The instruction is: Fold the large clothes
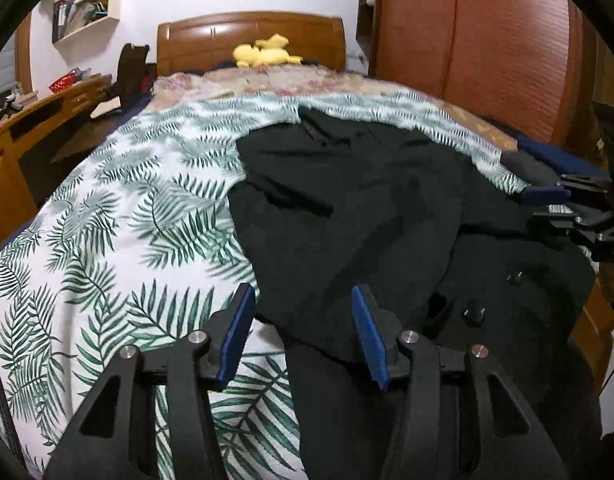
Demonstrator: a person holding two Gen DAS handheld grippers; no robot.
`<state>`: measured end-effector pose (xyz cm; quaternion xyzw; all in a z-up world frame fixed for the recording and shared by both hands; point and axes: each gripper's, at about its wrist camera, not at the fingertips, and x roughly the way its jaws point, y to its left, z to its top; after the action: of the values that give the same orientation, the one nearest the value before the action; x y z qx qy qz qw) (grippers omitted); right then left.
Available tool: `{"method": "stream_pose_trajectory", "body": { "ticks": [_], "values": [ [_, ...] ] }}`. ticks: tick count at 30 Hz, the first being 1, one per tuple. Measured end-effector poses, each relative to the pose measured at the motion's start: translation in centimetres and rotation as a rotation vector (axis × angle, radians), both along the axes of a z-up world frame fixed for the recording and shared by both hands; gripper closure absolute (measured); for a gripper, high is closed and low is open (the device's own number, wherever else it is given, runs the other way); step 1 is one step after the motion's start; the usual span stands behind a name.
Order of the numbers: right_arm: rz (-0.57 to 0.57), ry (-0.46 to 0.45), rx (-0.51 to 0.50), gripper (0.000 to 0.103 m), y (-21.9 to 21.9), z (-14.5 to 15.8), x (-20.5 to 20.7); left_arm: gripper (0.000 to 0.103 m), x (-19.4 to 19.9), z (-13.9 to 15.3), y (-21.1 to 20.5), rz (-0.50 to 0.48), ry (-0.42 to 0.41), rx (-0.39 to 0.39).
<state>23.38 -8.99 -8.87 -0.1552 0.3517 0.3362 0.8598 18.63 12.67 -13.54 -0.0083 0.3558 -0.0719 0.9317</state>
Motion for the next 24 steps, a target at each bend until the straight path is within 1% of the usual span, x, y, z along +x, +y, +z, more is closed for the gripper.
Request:
{"method": "stream_pose_trajectory", "body": {
  "ticks": [1, 3, 8, 11, 12, 13, 14, 16, 19, 21, 22, 24],
  "values": [
    [-0.004, 0.006, 0.001, 0.051, -0.2, -0.3, 0.1, 0.059, 0.2, -0.3, -0.1, 0.005, 0.01, 0.009],
    [-0.01, 0.017, 0.0, 0.051, -0.5, -1.0, 0.2, 0.059, 0.5, -0.8, 0.0, 0.014, 0.026, 0.01],
    [-0.021, 0.028, -0.005, 0.051, -0.9, -2.1, 0.1, 0.059, 1.6, -1.7, 0.8, 0.043, 0.06, -0.011],
    [-0.036, 0.019, -0.013, 0.051, -1.0, -2.6, -0.1, 0.059, 2.5, -2.4, 1.6, 0.057, 0.087, -0.043],
    [-0.041, 0.028, -0.002, 0.051, -1.1, -2.9, -0.1, 0.061, 2.6, -2.5, 1.8, 0.057, 0.092, -0.054],
    [-0.045, 0.043, 0.017, 0.051, -1.2, -3.1, -0.1, 0.072, 2.9, -2.7, 1.9, 0.05, 0.101, -0.075],
    [-0.045, 0.048, 0.032, 0.051, -1.2, -3.2, -0.1, 0.075, 3.0, -2.8, 1.9, 0.04, 0.111, -0.095],
    [-0.039, 0.03, 0.054, 0.051, -0.9, -3.2, -0.5, 0.083, 3.1, -2.9, 1.7, 0.028, 0.12, -0.091],
    [-0.032, 0.033, 0.088, 0.051, -0.3, -2.9, -0.8, 0.091, 2.8, -2.6, 1.2, 0.017, 0.12, -0.065],
    [-0.03, 0.032, 0.114, 0.051, -0.1, -2.6, -1.1, 0.095, 2.7, -2.4, 1.0, 0.027, 0.117, -0.056],
    [-0.027, 0.031, 0.123, 0.051, 0.0, -2.4, -1.2, 0.098, 2.5, -2.3, 0.7, 0.018, 0.112, -0.05],
    [-0.029, 0.021, 0.126, 0.051, 0.0, -2.3, -1.5, 0.101, 2.1, -1.7, 0.4, 0.008, 0.091, -0.036]
  ]
}}
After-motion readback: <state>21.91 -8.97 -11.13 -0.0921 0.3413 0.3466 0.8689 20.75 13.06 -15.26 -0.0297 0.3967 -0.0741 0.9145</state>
